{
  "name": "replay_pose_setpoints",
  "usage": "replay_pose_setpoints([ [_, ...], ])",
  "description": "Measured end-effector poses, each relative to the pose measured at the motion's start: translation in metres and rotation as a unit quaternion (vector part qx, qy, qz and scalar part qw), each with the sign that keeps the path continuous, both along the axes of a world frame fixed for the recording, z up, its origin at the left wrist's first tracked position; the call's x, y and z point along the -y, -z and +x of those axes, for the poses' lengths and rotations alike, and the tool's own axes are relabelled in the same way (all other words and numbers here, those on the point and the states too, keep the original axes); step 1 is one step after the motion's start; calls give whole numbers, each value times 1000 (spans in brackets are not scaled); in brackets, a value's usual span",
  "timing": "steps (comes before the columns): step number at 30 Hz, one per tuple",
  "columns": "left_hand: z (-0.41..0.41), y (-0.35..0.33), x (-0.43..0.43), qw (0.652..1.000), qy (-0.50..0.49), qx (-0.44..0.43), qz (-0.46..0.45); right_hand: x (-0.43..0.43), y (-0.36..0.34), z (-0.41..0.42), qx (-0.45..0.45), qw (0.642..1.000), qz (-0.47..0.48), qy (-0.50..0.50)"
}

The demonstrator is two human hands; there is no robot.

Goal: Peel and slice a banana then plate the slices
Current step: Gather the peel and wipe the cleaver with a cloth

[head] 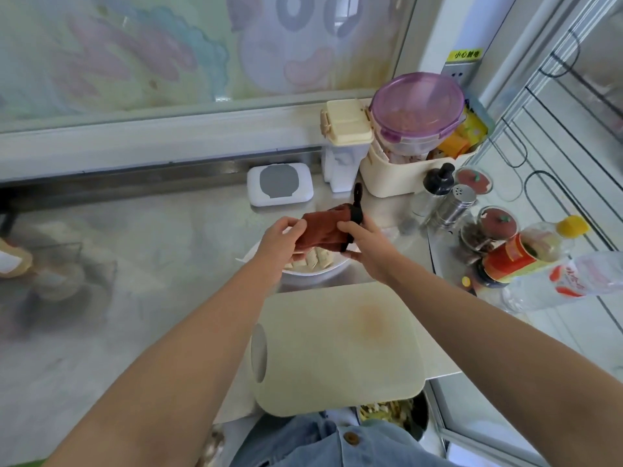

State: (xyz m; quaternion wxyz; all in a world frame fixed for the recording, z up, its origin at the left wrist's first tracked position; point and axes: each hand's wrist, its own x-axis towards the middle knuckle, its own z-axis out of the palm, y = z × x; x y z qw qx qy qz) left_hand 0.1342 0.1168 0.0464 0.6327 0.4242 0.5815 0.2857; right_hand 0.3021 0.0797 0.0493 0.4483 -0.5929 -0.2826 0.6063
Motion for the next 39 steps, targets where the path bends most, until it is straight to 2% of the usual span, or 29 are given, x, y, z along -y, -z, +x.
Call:
replay_pose_setpoints([
  [3,-2,-2,-13,998,-25,-26,52,-16,-3,-2,2,999,-36,-8],
  [7,-6,-8,-33,995,-80,6,67,-43,2,-8,43,998,26,30],
  [10,-15,-6,-51,994,-53,-4,96,-63,-1,-14,59,997,59,1],
  [12,-23,-3,-64,985,-8,-91,144,-77,0,-15,86,992,76,-57],
  [14,-30,1,-77,960,31,-198,197,-88,0,-15,145,978,87,-122],
  [16,-35,3,-87,923,69,-305,226,-99,2,-16,258,950,85,-152],
  [18,-38,5,-96,901,80,-358,233,-111,6,-20,361,920,73,-134],
  [21,-37,8,-109,940,65,-284,178,-129,15,-26,408,905,39,-111],
  [25,-35,19,-129,977,21,-200,73,-153,20,-31,361,928,-11,-87],
  [28,-36,27,-147,975,-3,-216,56,-171,25,-36,303,951,-43,-37],
  [32,-38,36,-167,962,1,-268,45,-191,31,-41,266,963,-52,1],
  [36,-37,47,-176,948,19,-312,55,-200,43,-42,324,946,-18,-29],
  [39,-33,48,-173,936,29,-330,116,-201,51,-44,394,910,16,-127],
])
